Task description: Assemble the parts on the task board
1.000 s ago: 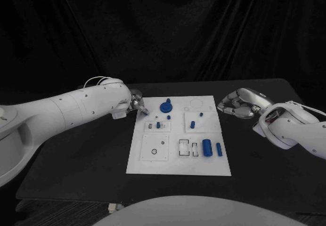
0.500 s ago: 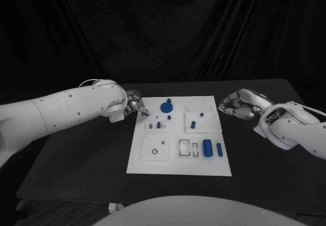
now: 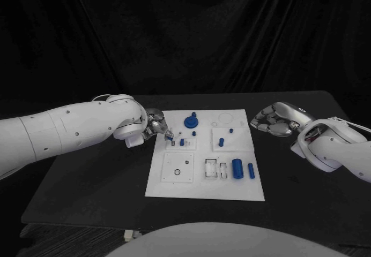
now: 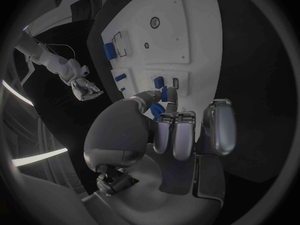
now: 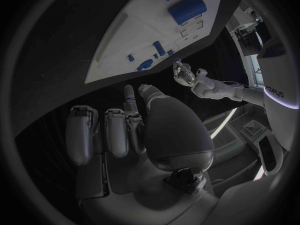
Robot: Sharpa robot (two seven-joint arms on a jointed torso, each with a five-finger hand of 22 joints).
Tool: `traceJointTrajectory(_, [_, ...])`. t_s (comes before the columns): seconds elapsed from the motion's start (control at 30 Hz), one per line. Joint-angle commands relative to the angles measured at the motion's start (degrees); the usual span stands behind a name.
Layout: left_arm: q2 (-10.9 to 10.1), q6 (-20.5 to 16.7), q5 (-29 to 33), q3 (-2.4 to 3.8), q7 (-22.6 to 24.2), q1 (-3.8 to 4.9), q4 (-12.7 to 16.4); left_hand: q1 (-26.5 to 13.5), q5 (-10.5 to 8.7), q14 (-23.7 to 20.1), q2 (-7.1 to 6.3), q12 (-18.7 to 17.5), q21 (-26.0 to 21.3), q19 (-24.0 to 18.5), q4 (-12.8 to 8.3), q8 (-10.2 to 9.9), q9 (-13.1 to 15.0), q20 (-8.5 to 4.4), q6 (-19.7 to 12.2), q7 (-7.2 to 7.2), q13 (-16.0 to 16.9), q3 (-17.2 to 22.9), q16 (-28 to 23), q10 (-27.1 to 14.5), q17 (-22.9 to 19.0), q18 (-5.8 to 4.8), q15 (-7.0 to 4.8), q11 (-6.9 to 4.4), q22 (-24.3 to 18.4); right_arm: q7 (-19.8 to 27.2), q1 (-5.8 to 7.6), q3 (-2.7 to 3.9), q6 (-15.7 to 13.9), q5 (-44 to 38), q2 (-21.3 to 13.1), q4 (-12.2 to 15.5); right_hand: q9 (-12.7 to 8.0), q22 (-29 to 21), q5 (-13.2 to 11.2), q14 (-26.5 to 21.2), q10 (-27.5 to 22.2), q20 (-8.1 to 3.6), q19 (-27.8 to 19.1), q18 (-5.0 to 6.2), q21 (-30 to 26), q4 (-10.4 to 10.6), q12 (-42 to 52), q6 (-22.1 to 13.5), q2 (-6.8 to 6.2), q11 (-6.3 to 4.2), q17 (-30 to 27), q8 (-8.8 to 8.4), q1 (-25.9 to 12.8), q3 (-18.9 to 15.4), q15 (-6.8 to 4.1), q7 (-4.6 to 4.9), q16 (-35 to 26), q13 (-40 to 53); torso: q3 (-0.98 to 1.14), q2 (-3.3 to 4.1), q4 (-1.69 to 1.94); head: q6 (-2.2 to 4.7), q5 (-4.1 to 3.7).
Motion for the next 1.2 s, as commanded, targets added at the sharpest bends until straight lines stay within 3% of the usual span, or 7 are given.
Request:
traceJointTrajectory(0.03, [0.03,-0.91,-0.58,0.04,-2.18,-0.01,0.49,-0.33,-0.27,4.46,-0.07,0.20,-0.30,-0.09,-2.02,-0.27,0.06,-0.15,1.18,-1.76,15.09,2.43,-0.24,5.96,12.51,0.71,-0.26,-0.21,10.72,-1.04,-0.18,0.03,0.11,-0.07,-0.12,0.17,0.07,12.48,0.38,3.25,6.10,0.45,2.36,0.14,-0.33,0.04,0.20,-0.39,-0.14,0.43,-0.11,-0.37,0.65,0.38,0.21,-0.12,-0.38,15.08,0.03,-0.05,-0.03,-0.01,0.05])
traceJointTrajectory(0.43, [0.96,-2.01,-3.87,0.03,-1.35,-1.42,-0.13,-0.69,-0.56,4.58,0.00,0.20,-0.27,-0.06,-1.92,-0.28,0.13,-0.13,1.17,-1.74,15.09,2.49,-0.14,5.96,12.68,0.70,-0.24,-0.16,10.72,-0.88,-0.25,0.03,-0.06,-0.07,-0.25,0.33,0.07,12.48,0.38,3.25,6.10,0.45,2.36,0.14,-0.33,0.04,0.20,-0.39,-0.14,0.43,-0.11,-0.37,0.65,0.38,0.21,-0.12,-0.38,15.08,-0.04,0.13,-0.06,-0.01,-0.08])
traceJointTrajectory(1.2, [2.42,-2.82,-4.70,0.02,0.14,-2.27,-2.19,-0.75,-0.53,4.60,0.12,0.20,-0.19,0.00,-1.95,-0.27,0.16,-0.13,1.16,-1.76,15.09,2.62,-0.13,5.96,12.70,0.68,-0.24,-0.18,10.75,-0.75,-0.39,0.03,-0.09,-0.05,-0.49,0.40,0.07,12.42,0.62,3.20,6.10,0.45,2.29,0.18,-0.48,-0.04,0.20,-0.39,-0.18,0.44,-0.39,-0.37,0.67,0.46,0.22,-0.09,-0.49,15.08,-0.02,0.09,-0.03,-0.01,0.00])
